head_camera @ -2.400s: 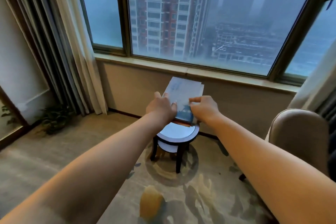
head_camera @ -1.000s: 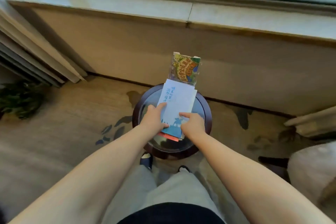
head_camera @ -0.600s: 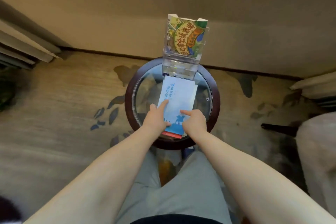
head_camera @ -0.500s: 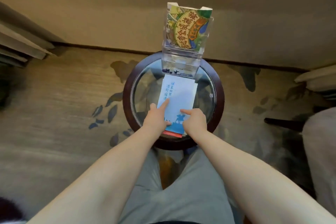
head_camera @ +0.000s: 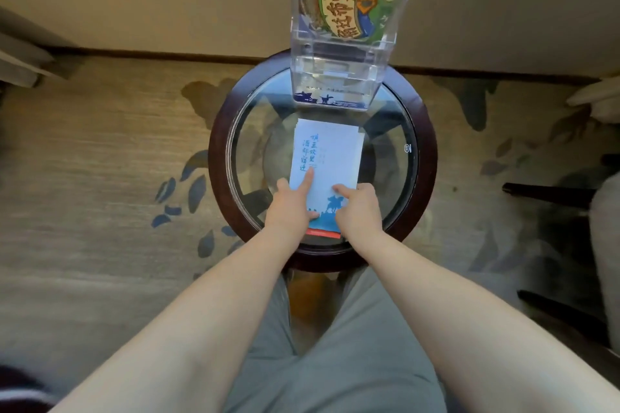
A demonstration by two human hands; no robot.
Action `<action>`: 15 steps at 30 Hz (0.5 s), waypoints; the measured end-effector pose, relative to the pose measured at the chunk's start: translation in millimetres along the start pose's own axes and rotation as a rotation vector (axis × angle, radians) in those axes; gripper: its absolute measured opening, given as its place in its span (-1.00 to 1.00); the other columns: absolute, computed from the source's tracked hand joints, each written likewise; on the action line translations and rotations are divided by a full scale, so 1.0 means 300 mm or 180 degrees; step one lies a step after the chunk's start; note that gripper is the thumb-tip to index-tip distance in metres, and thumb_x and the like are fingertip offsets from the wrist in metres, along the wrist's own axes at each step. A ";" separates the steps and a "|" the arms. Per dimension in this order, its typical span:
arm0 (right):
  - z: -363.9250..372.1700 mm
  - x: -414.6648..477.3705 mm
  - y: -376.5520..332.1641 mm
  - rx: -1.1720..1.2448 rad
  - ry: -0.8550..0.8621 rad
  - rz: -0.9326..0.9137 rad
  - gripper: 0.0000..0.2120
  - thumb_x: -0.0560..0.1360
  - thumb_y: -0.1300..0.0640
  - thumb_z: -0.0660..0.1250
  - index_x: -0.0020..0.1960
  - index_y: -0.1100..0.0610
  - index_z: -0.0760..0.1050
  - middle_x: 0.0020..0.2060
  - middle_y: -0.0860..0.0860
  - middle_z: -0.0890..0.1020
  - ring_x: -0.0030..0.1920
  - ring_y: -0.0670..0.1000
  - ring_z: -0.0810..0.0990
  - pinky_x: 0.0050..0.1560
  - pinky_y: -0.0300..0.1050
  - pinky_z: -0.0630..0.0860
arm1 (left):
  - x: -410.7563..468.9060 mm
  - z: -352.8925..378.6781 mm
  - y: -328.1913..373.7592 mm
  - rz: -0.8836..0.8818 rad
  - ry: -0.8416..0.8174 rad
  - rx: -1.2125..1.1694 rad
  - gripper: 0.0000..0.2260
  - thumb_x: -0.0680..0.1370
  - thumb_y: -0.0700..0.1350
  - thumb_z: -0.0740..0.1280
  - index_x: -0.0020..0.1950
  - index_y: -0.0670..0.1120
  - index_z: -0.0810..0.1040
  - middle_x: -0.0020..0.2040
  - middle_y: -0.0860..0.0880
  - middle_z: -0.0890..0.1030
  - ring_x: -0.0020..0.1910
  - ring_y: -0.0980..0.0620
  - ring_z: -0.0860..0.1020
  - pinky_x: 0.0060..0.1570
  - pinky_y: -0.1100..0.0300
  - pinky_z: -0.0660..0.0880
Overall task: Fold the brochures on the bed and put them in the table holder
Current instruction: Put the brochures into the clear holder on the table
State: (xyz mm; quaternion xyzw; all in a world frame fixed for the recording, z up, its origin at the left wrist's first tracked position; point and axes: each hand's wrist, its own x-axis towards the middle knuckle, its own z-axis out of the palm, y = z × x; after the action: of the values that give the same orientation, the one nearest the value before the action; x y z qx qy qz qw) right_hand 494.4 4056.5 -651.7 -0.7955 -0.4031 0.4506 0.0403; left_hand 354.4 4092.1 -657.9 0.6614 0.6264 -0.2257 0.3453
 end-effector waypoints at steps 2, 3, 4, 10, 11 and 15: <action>0.010 -0.007 0.003 -0.0543 0.0086 -0.0333 -0.60 0.56 0.30 0.37 0.36 0.09 0.59 0.45 0.07 0.23 0.29 0.16 0.43 0.24 0.05 0.57 | -0.007 0.011 0.008 -0.0034 0.0086 0.0169 -0.16 0.60 0.11 0.40 0.66 0.20 -0.14 0.32 -0.14 0.19 0.12 -0.02 0.35 0.09 0.08 0.53; 0.011 -0.008 -0.001 -0.0891 0.0112 -0.0517 -0.67 0.57 0.25 0.39 0.31 0.09 0.61 0.51 0.09 0.18 0.32 0.19 0.37 0.24 0.06 0.55 | -0.008 0.013 0.014 -0.0037 0.0179 0.0292 -0.17 0.59 0.11 0.41 0.66 0.18 -0.10 0.39 -0.15 0.14 0.20 -0.06 0.32 0.12 0.05 0.53; 0.011 -0.007 -0.009 -0.1210 0.0081 -0.0646 -0.72 0.58 0.19 0.39 0.29 0.09 0.61 0.55 0.11 0.15 0.35 0.20 0.33 0.24 0.06 0.54 | -0.006 0.013 0.022 -0.0022 0.0270 0.0403 -0.17 0.57 0.10 0.44 0.66 0.14 -0.05 0.46 -0.16 0.08 0.25 -0.10 0.31 0.14 0.02 0.53; 0.037 0.008 -0.010 -0.2096 -0.0294 -0.0734 -0.53 0.65 0.13 0.35 0.52 0.08 0.32 0.63 0.18 -0.06 0.46 0.21 0.21 0.23 -0.08 0.54 | 0.037 0.030 0.045 -0.0028 0.0285 0.0587 -0.16 0.55 0.04 0.48 0.65 0.01 0.01 0.47 -0.20 0.08 0.28 -0.15 0.28 0.09 0.02 0.53; 0.042 0.008 -0.010 -0.2107 -0.0270 -0.0726 -0.52 0.65 0.14 0.35 0.52 0.07 0.31 0.63 0.18 -0.07 0.42 0.20 0.23 0.18 -0.11 0.55 | 0.041 0.042 0.043 -0.0043 0.0348 0.0661 -0.16 0.55 0.05 0.47 0.65 0.01 0.00 0.48 -0.21 0.07 0.27 -0.15 0.28 0.08 0.04 0.54; 0.045 0.011 -0.009 -0.2089 -0.0225 -0.0773 -0.53 0.64 0.16 0.36 0.51 0.06 0.34 0.62 0.19 -0.06 0.35 0.18 0.27 0.19 -0.16 0.50 | 0.041 0.063 0.041 -0.0030 0.0402 0.0737 -0.16 0.57 0.06 0.45 0.65 0.01 -0.05 0.50 -0.23 0.01 0.28 -0.15 0.27 0.13 0.06 0.56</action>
State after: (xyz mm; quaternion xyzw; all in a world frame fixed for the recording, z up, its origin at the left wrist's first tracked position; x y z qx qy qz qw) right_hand 483.5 4056.4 -660.7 -0.6962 -0.6192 0.3162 -0.1783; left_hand 370.5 4086.6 -677.2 0.7068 0.6197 -0.2559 0.2255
